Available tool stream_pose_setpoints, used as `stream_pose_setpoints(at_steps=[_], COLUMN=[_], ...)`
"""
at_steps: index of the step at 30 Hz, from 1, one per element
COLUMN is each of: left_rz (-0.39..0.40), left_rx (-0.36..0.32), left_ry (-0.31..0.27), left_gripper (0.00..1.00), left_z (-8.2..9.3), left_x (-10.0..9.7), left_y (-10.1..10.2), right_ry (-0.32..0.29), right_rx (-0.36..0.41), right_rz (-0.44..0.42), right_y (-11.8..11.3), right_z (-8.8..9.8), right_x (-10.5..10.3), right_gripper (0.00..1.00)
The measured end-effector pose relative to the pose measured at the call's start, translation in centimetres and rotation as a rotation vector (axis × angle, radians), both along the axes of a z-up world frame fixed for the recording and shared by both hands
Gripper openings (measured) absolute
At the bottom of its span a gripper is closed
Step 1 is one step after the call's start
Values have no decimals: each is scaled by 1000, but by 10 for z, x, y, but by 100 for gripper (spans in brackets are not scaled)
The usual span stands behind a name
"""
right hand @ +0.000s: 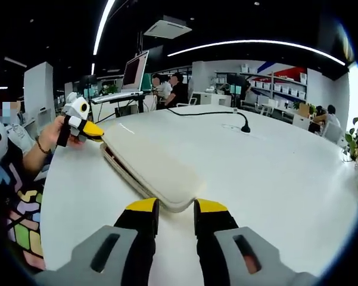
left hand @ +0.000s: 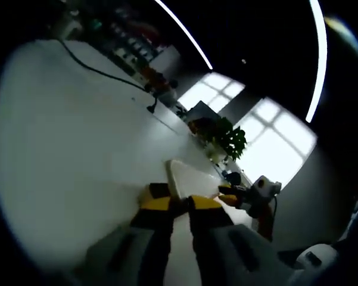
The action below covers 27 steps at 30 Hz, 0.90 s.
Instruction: Arrange the utensils inside the cutlery case until each visible utensil rests in its matching compartment.
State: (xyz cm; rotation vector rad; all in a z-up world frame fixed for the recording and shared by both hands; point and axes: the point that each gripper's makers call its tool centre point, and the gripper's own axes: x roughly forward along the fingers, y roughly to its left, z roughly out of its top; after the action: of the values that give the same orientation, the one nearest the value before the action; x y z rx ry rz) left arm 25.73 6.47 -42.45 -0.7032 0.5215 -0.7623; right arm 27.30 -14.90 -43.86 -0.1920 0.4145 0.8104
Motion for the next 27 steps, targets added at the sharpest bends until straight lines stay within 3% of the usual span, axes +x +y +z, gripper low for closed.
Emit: stream_pose_setpoints(at_steps=[10,27], left_rz=[-45,-61], left_rx=[29,29], left_ry=[11,19], left_gripper=[10,10], left_z=[-2,-5], left_x=[-10,-14], left_y=[-1,-1], right_ry=[34,53], right_rx=[48,46], right_rz=[1,-10], right_y=[1,2], right_z=[2,1], right_x=[0,3], right_gripper=[24,24])
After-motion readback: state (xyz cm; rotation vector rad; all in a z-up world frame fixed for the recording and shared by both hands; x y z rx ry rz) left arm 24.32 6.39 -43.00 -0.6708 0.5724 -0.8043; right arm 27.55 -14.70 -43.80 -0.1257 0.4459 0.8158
